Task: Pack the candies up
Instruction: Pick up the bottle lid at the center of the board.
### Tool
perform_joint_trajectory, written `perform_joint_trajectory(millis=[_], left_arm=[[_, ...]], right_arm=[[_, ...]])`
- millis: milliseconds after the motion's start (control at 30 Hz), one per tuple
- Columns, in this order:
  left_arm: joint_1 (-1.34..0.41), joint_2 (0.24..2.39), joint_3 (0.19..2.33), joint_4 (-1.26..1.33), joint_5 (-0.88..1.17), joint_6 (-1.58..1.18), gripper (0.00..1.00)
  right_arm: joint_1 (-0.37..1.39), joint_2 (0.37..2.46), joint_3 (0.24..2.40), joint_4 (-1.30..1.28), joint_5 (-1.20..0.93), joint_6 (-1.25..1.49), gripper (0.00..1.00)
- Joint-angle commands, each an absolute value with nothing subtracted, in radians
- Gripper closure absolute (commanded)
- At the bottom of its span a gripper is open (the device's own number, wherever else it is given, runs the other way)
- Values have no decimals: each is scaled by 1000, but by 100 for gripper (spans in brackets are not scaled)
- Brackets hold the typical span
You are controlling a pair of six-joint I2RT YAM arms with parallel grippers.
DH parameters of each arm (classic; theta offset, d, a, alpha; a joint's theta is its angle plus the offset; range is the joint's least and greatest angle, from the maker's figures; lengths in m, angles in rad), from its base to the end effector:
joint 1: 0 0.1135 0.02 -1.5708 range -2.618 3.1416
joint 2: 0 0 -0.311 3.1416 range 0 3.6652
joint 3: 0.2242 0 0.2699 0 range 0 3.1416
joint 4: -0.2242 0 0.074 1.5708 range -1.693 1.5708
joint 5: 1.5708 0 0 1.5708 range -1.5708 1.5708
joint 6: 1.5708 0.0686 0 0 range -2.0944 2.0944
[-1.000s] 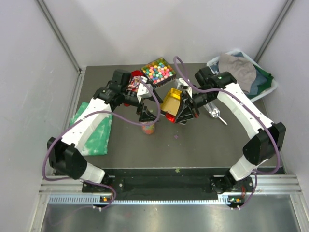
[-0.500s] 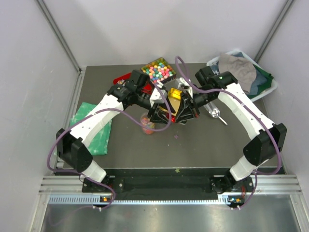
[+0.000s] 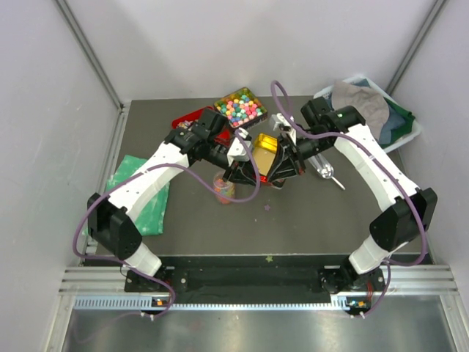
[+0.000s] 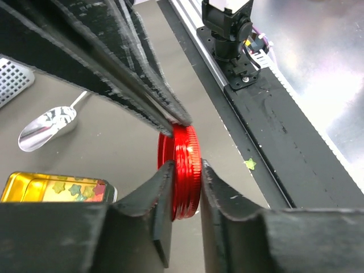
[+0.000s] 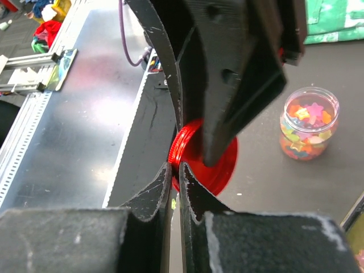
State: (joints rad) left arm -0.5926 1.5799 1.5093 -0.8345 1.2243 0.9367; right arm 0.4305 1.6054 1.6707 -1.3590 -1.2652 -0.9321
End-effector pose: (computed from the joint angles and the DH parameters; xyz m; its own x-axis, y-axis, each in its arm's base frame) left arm 0.2540 -0.2488 0.3893 0.1545 0.2258 -0.9618 0.9234 -0.3792 0.0593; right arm 0.2592 0.1910 0.4103 -0.2299 -0.3714 -0.8995 -0.9180 -0.2242 0.3272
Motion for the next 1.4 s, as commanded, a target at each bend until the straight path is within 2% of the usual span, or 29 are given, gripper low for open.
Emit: perform_joint_trajectory(millis=[0, 67, 167, 267, 300, 367, 400, 467, 500, 567, 600, 700, 833, 1000, 1200, 1367], left_arm=[[-595, 1585, 1540, -865, 1262, 960, 75], [-597, 1585, 1543, -865, 1267, 959, 76], [-597, 1586, 1542, -864, 1273, 954, 77], [-598, 1586, 1540, -862, 1269, 937, 83], [-597, 1586, 1539, -848, 1267, 927, 83], [-597, 1588, 1531, -839, 1262, 910, 85], [-597, 1588, 1528, -831, 1261, 907, 85], [-598, 1589, 1517, -805, 1256, 865, 85], [-598, 1589, 1514, -790, 1250, 844, 84], [-597, 1595, 1502, -732, 1236, 765, 85], [-598, 1597, 1496, -695, 1223, 723, 85], [-597, 1601, 1473, -589, 1212, 599, 85], [-597, 1617, 1433, -378, 1169, 353, 86], [-594, 1651, 1402, -143, 1123, 86, 85], [-591, 1718, 1391, 119, 1129, -240, 85], [-591, 1769, 1367, 348, 1196, -518, 85]], right_arm=[[410, 1591, 1721, -1614, -1296, -976, 94], [410, 1591, 1723, -1612, -1292, -976, 94], [408, 1600, 1730, -1611, -1289, -976, 87], [400, 1606, 1747, -1609, -1279, -971, 72], [396, 1605, 1758, -1609, -1276, -969, 59], [387, 1603, 1769, -1608, -1269, -968, 48], [376, 1601, 1772, -1609, -1266, -965, 38], [368, 1595, 1772, -1591, -1249, -950, 31], [365, 1582, 1760, -1556, -1237, -922, 26], [365, 1546, 1721, -1450, -1165, -844, 22], [365, 1479, 1648, -1280, -1123, -724, 18], [371, 1358, 1472, -1039, -901, -570, 8], [434, 1145, 1281, -739, -539, -529, 7], [515, 1078, 1167, -681, -295, -538, 4], [618, 1057, 1157, -657, -99, -636, 3], [649, 1060, 1150, -600, -48, -652, 2]])
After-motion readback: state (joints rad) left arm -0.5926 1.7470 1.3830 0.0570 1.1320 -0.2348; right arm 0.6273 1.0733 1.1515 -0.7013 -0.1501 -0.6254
